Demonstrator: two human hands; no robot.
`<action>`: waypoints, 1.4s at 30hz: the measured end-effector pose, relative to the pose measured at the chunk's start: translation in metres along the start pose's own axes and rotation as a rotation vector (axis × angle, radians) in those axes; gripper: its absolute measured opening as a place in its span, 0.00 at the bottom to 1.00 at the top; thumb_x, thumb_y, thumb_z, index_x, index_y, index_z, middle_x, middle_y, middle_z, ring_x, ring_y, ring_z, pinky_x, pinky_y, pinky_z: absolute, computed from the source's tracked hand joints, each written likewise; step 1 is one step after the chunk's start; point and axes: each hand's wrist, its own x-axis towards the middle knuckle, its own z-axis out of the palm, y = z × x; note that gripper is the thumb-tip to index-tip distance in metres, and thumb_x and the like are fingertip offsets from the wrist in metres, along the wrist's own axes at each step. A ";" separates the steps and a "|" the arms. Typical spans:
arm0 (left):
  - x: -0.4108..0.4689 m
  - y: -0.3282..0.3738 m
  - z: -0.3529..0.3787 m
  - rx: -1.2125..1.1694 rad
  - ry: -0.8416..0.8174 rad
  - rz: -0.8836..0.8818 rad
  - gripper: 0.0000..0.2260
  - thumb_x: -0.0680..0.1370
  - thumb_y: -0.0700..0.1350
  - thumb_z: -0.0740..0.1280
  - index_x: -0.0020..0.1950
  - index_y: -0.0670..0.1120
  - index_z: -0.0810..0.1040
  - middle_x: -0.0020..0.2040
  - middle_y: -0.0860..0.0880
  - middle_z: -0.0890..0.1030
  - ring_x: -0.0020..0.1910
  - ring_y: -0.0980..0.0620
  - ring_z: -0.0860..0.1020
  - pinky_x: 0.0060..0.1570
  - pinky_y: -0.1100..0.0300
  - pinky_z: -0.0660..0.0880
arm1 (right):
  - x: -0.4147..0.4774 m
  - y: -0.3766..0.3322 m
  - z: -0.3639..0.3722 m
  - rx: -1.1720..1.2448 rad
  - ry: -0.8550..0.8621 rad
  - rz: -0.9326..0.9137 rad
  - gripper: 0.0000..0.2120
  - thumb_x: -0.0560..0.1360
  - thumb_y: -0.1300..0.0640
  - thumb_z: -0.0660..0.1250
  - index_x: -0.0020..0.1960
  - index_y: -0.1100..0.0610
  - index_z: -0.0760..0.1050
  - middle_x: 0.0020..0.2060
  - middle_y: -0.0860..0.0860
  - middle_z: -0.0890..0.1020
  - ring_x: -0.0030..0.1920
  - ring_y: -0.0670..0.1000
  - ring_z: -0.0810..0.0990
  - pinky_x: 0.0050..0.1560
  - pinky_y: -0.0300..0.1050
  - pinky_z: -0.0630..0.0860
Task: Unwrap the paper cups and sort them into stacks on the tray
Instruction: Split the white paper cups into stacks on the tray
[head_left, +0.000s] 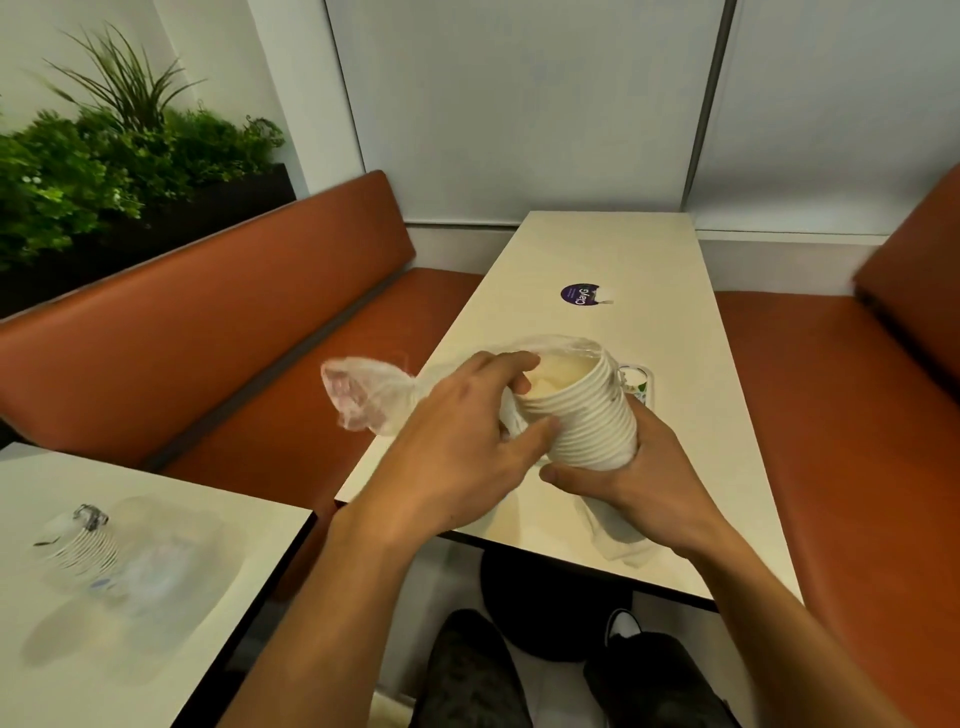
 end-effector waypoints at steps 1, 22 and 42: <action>-0.002 -0.002 0.004 -0.029 0.018 -0.018 0.27 0.78 0.57 0.72 0.76 0.58 0.69 0.62 0.63 0.72 0.45 0.61 0.79 0.54 0.60 0.78 | 0.000 -0.002 0.000 0.014 -0.009 -0.008 0.35 0.59 0.48 0.87 0.62 0.42 0.76 0.53 0.37 0.84 0.53 0.41 0.83 0.52 0.44 0.81; -0.002 -0.035 0.045 -0.729 -0.218 -0.133 0.34 0.70 0.43 0.82 0.72 0.52 0.72 0.64 0.57 0.82 0.64 0.59 0.79 0.59 0.64 0.77 | -0.009 -0.006 -0.005 0.100 -0.313 -0.077 0.43 0.68 0.70 0.80 0.74 0.47 0.66 0.62 0.44 0.82 0.64 0.46 0.81 0.60 0.36 0.77; -0.004 -0.039 0.042 -0.543 -0.131 -0.223 0.26 0.69 0.54 0.82 0.64 0.59 0.77 0.57 0.64 0.82 0.59 0.64 0.79 0.63 0.61 0.75 | -0.020 0.013 0.003 -0.105 -0.352 0.035 0.42 0.64 0.50 0.84 0.69 0.37 0.63 0.58 0.37 0.79 0.61 0.42 0.80 0.65 0.53 0.78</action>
